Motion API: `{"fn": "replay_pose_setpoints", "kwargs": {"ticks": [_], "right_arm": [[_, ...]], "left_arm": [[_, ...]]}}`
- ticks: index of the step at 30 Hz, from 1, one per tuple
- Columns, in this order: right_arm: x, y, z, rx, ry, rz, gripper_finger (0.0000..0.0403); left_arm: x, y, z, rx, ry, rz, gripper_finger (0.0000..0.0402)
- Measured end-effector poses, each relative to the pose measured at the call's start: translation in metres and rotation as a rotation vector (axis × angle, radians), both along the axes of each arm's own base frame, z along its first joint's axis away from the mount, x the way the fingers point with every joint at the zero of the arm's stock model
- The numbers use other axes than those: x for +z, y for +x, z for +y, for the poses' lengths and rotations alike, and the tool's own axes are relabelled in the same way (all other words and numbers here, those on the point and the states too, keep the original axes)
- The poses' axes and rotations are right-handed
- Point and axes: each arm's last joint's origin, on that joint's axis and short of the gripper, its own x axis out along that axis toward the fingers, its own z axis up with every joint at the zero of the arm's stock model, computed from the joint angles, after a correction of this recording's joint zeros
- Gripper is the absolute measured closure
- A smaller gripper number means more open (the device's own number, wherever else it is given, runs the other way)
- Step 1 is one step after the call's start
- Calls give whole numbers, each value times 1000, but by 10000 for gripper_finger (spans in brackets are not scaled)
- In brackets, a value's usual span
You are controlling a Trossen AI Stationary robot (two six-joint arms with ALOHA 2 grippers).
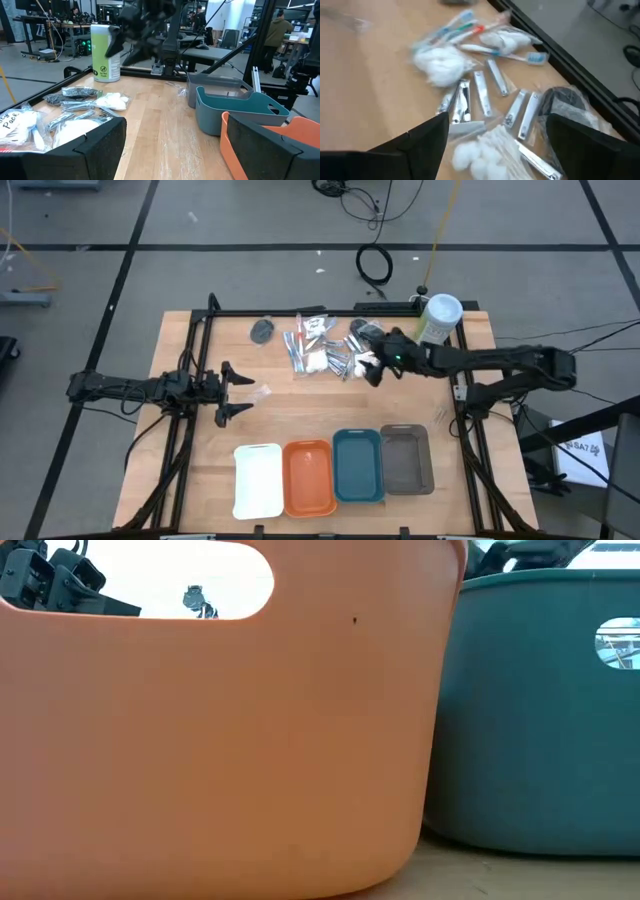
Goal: Pick & Place Travel size toiletries
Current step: Put the white cotton pack into the black bin
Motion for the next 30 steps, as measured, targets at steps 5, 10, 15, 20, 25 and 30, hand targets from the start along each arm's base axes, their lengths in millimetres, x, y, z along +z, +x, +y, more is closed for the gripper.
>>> {"fn": "replay_pose_setpoints", "kwargs": {"ticks": [5,10,15,20,25,30], "right_arm": [[-29,3,-12,-40,28,94,83],[-49,0,-12,-53,50,126,83],[-67,1,-12,-74,62,66,83],[-81,2,-13,-74,57,48,83],[-86,3,-13,-53,37,69,83],[-94,4,-17,-39,67,84,83]], "left_arm": [[0,0,0,-1,0,0,62],[0,0,0,-1,0,0,62],[0,0,0,-1,0,0,62],[0,0,0,-1,0,0,62],[0,0,0,-1,0,0,62],[0,0,0,-1,0,0,62]]}}
